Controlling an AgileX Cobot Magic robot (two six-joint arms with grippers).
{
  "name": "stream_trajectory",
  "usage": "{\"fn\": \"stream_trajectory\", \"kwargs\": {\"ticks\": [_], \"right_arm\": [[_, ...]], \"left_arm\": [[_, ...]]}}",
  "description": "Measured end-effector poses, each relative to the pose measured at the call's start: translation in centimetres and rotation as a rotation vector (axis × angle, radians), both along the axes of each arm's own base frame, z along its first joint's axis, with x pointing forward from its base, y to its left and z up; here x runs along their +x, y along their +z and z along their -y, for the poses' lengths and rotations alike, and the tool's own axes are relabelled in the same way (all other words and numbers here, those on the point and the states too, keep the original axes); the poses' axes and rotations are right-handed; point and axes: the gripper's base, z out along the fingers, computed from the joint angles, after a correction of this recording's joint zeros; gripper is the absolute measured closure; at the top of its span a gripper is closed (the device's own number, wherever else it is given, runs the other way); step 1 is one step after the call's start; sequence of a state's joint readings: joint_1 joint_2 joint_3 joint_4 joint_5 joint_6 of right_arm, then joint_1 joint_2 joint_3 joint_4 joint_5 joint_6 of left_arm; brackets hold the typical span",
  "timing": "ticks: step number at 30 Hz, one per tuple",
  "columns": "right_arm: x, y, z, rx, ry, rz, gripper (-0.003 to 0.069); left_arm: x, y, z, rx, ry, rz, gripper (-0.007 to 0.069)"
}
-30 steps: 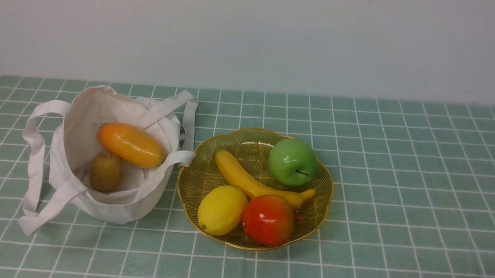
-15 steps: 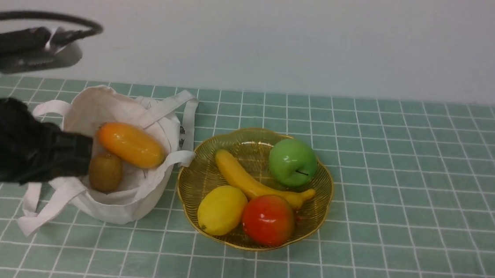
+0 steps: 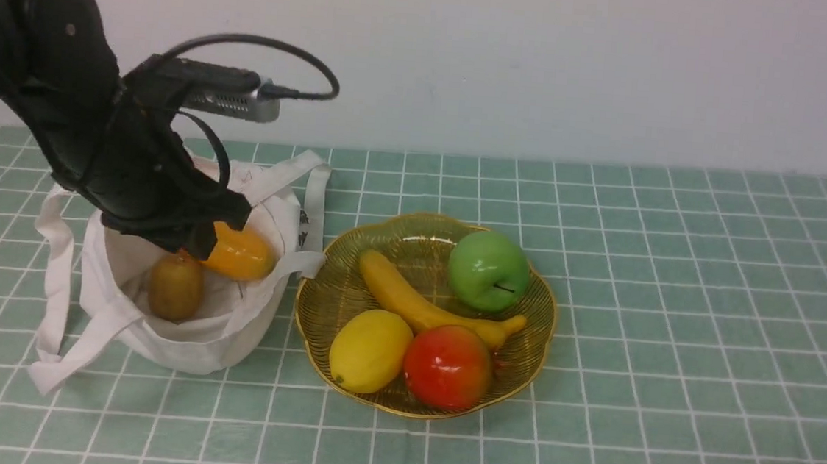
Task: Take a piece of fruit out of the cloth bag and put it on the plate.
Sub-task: Use the left arm to grab a kiwi from the bag
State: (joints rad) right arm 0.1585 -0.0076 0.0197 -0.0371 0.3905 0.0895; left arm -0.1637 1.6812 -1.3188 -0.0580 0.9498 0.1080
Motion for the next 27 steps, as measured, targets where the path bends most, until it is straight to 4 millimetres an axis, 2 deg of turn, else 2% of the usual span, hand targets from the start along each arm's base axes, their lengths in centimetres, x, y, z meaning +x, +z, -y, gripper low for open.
{"fn": "stream_trajectory", "kwargs": {"ticks": [4, 5, 6, 10, 18, 27], "right_arm": [[0.0, 0.0, 0.0, 0.0, 0.0, 0.0, 0.0674], [0.0, 0.0, 0.0, 0.0, 0.0, 0.0, 0.0674], [0.0, 0.0, 0.0, 0.0, 0.0, 0.0, 0.0674], [0.0, 0.0, 0.0, 0.0, 0.0, 0.0, 0.0674], [0.0, 0.0, 0.0, 0.0, 0.0, 0.0, 0.0674], [0.0, 0.0, 0.0, 0.0, 0.0, 0.0, 0.0674]], "left_arm": [[0.7, -1.5, -0.4, 0.052, 0.04, -0.033, 0.0186], [0.7, -1.5, -0.4, 0.052, 0.041, -0.031, 0.0186], [1.1, -2.1, -0.4, 0.062, 0.045, -0.033, 0.0125], [2.0, -4.0, -0.6, 0.096, 0.05, -0.051, 0.0042], [3.5, -7.0, -1.0, 0.171, 0.071, -0.056, 0.0047], [4.6, -8.4, -0.9, 0.17, 0.081, -0.013, 0.0155]]}}
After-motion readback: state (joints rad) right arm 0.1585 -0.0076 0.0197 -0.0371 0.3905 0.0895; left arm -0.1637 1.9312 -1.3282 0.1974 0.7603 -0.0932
